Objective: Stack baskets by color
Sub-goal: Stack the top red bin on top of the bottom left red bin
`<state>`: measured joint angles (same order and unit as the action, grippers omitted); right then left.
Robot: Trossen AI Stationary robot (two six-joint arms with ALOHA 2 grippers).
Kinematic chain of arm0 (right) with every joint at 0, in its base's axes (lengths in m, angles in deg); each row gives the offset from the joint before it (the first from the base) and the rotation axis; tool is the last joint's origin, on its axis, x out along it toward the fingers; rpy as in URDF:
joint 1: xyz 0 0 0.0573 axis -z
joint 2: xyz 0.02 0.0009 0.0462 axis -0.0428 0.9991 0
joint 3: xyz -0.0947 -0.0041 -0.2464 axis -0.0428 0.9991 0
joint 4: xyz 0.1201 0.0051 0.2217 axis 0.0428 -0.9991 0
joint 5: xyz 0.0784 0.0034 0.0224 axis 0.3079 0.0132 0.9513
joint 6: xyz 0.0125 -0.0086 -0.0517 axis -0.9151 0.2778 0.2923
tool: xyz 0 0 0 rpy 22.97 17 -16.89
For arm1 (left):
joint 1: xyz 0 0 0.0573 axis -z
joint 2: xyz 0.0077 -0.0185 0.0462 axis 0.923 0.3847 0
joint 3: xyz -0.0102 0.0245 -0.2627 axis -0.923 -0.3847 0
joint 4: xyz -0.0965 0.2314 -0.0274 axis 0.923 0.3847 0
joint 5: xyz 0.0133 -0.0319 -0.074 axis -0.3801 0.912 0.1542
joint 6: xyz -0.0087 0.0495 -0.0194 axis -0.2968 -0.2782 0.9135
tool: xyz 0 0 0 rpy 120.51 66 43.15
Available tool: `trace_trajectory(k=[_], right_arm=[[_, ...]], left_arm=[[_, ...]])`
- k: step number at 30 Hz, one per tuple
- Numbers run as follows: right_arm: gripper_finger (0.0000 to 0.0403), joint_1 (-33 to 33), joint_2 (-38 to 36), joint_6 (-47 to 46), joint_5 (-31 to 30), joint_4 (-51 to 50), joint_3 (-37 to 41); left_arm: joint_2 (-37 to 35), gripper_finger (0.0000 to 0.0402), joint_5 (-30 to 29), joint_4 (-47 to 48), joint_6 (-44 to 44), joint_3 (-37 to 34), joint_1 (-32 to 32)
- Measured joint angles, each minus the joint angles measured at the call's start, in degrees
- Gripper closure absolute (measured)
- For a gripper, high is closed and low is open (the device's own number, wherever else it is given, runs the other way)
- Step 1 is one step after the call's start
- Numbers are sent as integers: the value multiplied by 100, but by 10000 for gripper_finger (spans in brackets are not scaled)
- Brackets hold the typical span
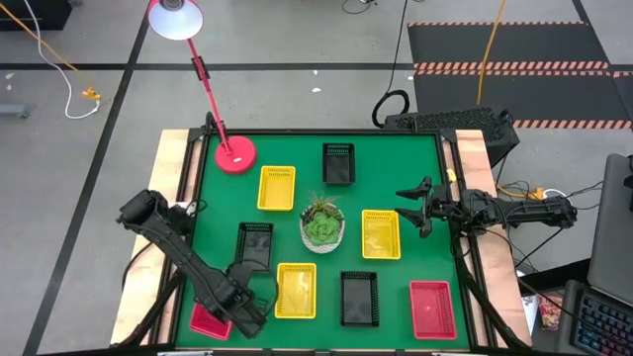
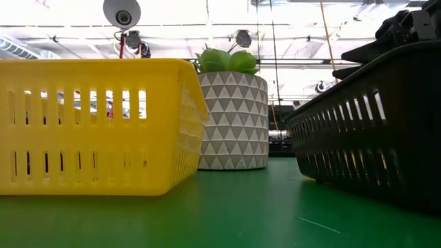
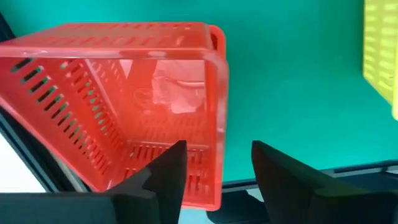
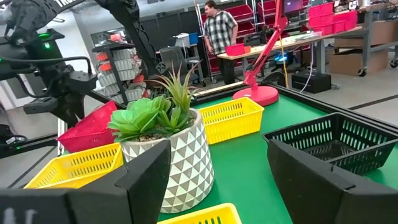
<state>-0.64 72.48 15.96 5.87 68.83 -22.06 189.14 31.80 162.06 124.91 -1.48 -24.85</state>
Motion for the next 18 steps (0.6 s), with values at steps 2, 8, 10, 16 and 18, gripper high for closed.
trace_trajectory(k=[2, 8, 10, 16, 18], right_arm=[[140, -1, 1, 2, 79, -15, 0], [140, -2, 0, 2, 83, -15, 0], [140, -2, 0, 2, 85, -15, 0], [140, -2, 1, 2, 85, -15, 0], [140, -2, 0, 2, 85, -15, 0]], left_arm=[[0, 250, 2, 100, 0, 0, 1], [0, 355, -30, 260, -33, 0, -2], [0, 386, -81, 156, -79, 0, -2], [0, 387, 58, 148, -148, 0, -4], [0, 393, 262, 150, -179, 0, -20]])
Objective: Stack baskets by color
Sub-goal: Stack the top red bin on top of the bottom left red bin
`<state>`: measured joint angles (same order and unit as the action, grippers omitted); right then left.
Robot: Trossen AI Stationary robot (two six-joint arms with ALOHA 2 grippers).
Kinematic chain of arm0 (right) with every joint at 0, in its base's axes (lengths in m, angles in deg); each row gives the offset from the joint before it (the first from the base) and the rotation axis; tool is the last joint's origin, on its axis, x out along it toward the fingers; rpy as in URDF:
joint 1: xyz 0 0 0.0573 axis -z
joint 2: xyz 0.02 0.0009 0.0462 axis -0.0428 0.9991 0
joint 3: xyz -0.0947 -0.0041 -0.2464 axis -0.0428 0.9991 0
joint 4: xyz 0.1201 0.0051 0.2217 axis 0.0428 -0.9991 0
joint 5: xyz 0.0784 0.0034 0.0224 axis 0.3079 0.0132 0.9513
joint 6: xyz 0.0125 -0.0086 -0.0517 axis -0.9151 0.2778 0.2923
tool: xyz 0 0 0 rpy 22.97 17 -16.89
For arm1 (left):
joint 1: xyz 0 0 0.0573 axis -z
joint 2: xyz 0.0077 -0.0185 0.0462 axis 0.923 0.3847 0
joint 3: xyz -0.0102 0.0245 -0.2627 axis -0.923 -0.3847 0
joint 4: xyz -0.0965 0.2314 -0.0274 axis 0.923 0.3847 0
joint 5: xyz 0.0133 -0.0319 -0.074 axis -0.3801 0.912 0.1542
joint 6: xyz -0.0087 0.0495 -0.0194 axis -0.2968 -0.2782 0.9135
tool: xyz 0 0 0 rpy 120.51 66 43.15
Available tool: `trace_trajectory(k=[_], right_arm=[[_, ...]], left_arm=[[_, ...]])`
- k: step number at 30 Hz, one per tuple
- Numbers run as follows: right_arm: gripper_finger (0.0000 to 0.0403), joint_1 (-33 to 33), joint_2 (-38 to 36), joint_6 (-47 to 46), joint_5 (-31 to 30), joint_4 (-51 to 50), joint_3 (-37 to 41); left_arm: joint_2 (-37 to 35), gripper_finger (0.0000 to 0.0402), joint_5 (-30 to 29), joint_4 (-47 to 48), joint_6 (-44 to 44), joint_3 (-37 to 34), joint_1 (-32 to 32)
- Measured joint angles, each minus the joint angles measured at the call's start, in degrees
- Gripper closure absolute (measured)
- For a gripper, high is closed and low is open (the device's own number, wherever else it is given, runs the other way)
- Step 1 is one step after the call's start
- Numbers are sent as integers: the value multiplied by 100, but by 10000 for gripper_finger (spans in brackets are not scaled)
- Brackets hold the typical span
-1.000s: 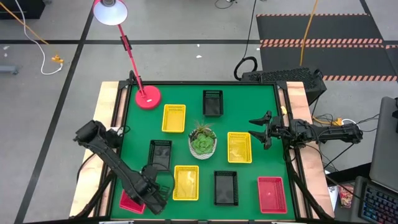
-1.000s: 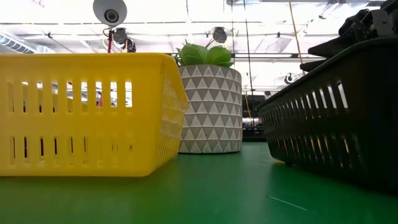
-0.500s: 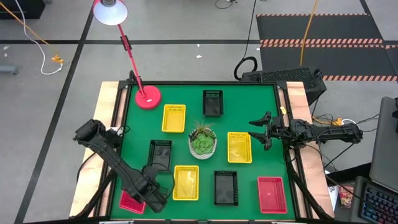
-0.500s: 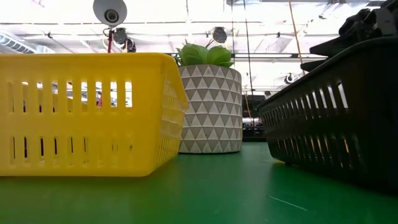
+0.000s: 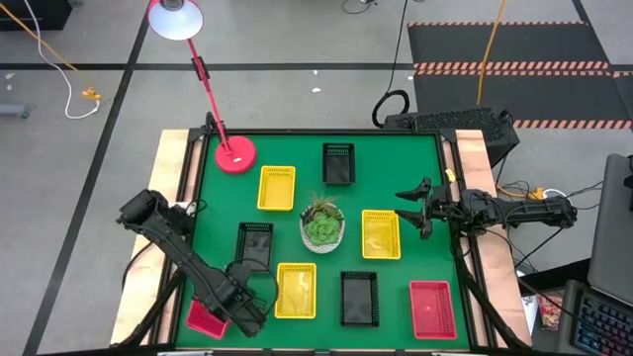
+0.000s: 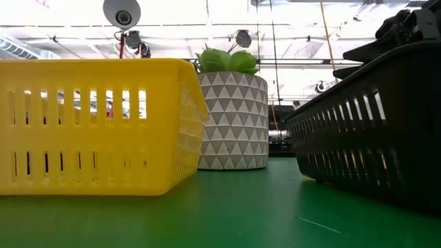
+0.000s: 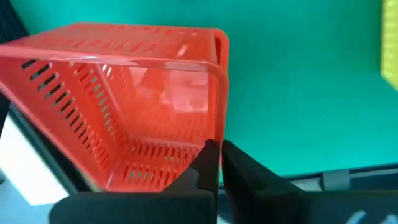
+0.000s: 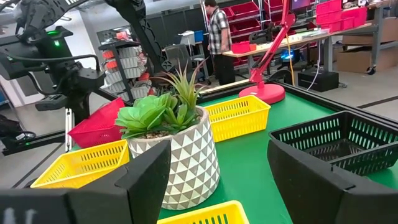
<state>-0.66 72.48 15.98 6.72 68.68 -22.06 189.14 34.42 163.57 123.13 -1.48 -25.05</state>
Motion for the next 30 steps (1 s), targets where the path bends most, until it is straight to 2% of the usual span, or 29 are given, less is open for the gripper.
trace_trajectory(k=[14, 17, 19, 23, 30], right_arm=[[140, 0, 0, 2, -2, 0, 0], [140, 0, 0, 4, -2, 0, 0], [140, 0, 0, 3, -2, -1, 0], [140, 0, 1, 2, 0, -15, 0], [140, 0, 0, 2, 2, -17, 0]], left_arm=[[0, 400, 1329, 2, -495, 0, -293], [0, 400, 1383, -23, -539, 0, -321], [0, 395, 1213, -158, -531, 0, -322], [0, 362, 774, -452, -512, 0, -321], [0, 268, 693, -95, -475, -1, -238]])
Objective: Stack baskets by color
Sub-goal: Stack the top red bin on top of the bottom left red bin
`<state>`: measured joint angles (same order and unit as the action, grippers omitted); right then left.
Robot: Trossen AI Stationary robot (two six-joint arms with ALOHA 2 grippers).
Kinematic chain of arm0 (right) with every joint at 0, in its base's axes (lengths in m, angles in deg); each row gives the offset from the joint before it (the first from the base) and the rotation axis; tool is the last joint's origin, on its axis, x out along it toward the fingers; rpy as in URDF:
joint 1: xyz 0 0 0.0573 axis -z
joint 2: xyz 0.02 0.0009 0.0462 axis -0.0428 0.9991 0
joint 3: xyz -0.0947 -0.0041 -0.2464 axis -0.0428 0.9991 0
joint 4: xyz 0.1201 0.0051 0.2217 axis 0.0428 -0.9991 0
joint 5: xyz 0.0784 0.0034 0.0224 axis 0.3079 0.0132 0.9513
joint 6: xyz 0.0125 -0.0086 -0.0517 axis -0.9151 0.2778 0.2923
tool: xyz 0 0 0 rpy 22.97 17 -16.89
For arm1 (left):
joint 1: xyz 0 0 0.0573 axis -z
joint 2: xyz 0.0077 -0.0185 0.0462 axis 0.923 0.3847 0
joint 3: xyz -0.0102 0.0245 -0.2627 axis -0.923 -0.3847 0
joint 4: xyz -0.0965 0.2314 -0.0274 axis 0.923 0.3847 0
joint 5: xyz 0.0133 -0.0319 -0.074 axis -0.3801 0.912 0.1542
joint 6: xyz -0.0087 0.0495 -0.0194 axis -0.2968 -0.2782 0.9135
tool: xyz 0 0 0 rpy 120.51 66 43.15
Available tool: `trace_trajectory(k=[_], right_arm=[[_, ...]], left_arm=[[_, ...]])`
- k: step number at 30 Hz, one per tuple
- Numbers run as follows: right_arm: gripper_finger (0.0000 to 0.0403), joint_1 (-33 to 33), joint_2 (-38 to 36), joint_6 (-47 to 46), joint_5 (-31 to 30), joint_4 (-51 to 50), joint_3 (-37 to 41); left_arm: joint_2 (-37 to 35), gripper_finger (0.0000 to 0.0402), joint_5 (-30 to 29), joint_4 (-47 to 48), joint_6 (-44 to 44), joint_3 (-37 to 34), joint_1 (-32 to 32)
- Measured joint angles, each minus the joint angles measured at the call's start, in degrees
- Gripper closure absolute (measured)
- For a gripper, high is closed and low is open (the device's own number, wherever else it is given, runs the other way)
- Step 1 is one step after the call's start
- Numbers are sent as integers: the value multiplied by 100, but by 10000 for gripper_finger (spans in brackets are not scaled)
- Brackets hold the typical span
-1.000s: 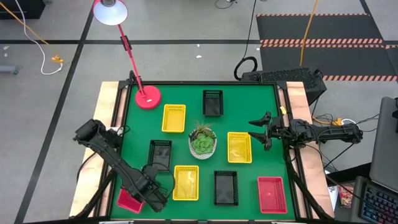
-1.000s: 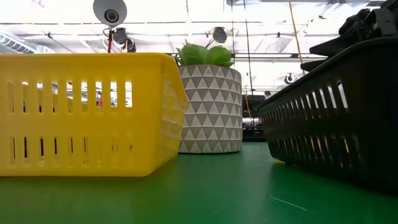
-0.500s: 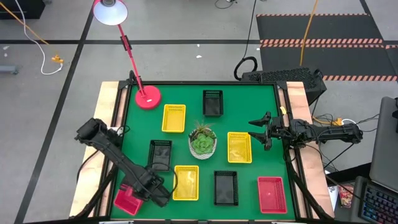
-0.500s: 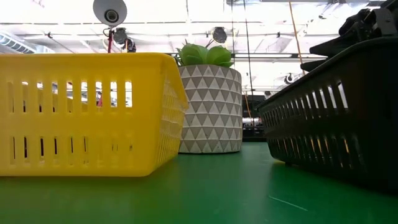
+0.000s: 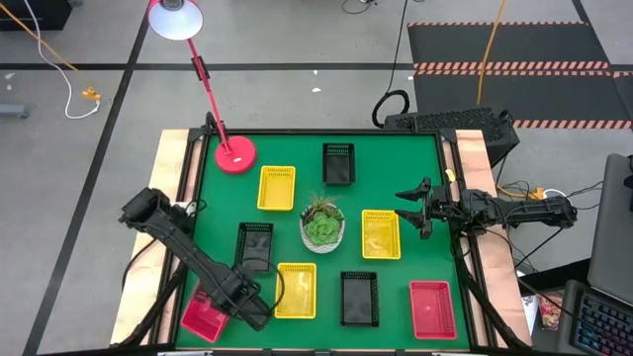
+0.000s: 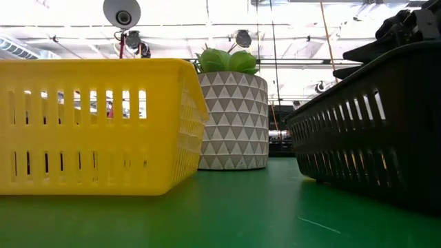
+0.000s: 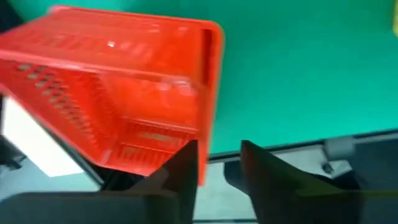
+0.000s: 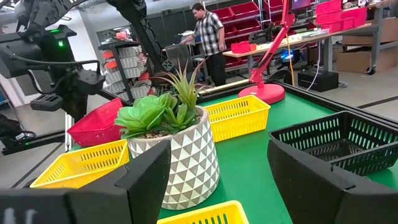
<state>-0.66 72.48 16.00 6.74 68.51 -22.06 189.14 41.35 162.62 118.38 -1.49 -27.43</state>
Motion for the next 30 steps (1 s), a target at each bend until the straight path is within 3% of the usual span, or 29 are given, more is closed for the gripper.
trace_trajectory(k=[7, 10, 13, 18, 25, 30], right_arm=[[140, 0, 1, 0, 2, 0, 0], [140, 1, 1, 0, 40, -7, 0], [140, 2, 2, 0, 151, -24, 0], [140, 2, 4, 0, 146, -20, 0], [140, 0, 7, 0, 140, -20, 0], [140, 2, 7, 0, 140, -17, 0]], left_arm=[[-2, 197, -396, 16, 229, -1, 188], [96, 186, -800, -18, 357, -20, 279], [233, 190, -783, -84, 396, -184, 354], [322, 245, -591, -128, 121, -307, 372], [197, 384, -355, -47, -6, -305, 283], [199, 390, 55, -43, -105, -305, 246]])
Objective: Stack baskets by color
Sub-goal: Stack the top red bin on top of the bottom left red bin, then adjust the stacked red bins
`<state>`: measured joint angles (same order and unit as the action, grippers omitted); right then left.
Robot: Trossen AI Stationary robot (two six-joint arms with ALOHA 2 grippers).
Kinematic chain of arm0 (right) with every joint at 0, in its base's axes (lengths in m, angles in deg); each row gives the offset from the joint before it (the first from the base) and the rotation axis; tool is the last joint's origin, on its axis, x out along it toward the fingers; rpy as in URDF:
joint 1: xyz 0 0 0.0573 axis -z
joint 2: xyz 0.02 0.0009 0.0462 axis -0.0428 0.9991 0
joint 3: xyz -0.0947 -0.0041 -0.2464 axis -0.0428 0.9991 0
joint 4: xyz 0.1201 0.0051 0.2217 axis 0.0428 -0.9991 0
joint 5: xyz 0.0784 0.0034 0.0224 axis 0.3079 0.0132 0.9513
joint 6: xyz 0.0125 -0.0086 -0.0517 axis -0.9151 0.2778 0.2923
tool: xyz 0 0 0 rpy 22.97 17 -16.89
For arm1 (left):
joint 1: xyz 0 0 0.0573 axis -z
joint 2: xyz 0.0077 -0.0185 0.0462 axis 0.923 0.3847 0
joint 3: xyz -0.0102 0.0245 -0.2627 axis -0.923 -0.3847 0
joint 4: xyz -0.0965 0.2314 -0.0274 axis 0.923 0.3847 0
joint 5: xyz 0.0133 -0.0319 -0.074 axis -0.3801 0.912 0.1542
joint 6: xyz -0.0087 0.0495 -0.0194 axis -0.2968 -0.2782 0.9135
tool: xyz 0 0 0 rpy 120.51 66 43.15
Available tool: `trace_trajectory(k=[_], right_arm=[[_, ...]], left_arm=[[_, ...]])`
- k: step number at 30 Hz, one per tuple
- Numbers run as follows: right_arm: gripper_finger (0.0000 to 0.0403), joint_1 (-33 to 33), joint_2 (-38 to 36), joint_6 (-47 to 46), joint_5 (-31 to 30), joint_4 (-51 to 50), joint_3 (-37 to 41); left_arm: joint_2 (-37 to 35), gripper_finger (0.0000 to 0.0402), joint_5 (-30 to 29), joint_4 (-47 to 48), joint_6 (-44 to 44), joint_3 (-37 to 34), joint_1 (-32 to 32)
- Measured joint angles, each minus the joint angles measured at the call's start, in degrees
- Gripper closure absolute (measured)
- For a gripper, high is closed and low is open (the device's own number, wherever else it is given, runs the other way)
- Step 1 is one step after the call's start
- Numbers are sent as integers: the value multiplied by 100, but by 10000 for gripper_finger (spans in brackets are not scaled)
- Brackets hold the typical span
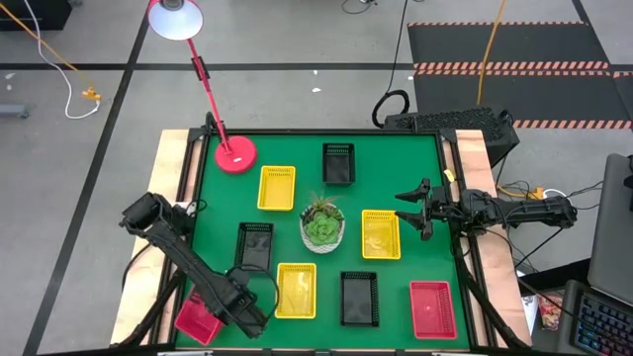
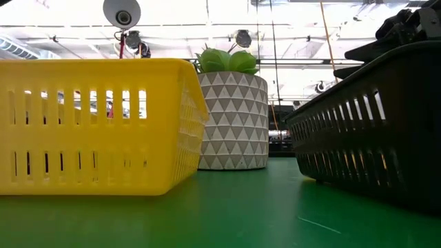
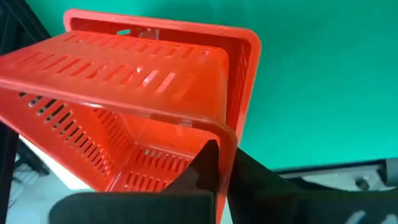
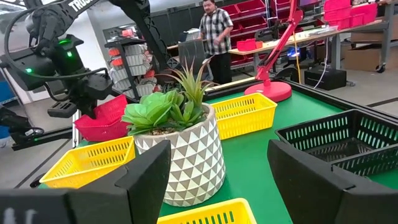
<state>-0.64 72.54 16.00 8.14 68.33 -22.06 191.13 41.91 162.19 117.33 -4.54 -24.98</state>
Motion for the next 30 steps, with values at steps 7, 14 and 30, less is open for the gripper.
trace_trajectory(k=[7, 14, 30], right_arm=[[140, -2, 0, 0, -4, 0, 0], [140, -2, 0, 0, -3, 0, 0], [140, 0, 0, 0, 2, -2, 0]], left_arm=[[0, 392, 411, -9, -251, 0, -160], [0, 378, 447, -283, -251, 0, -193], [0, 271, -104, -304, -208, 2, -215]])
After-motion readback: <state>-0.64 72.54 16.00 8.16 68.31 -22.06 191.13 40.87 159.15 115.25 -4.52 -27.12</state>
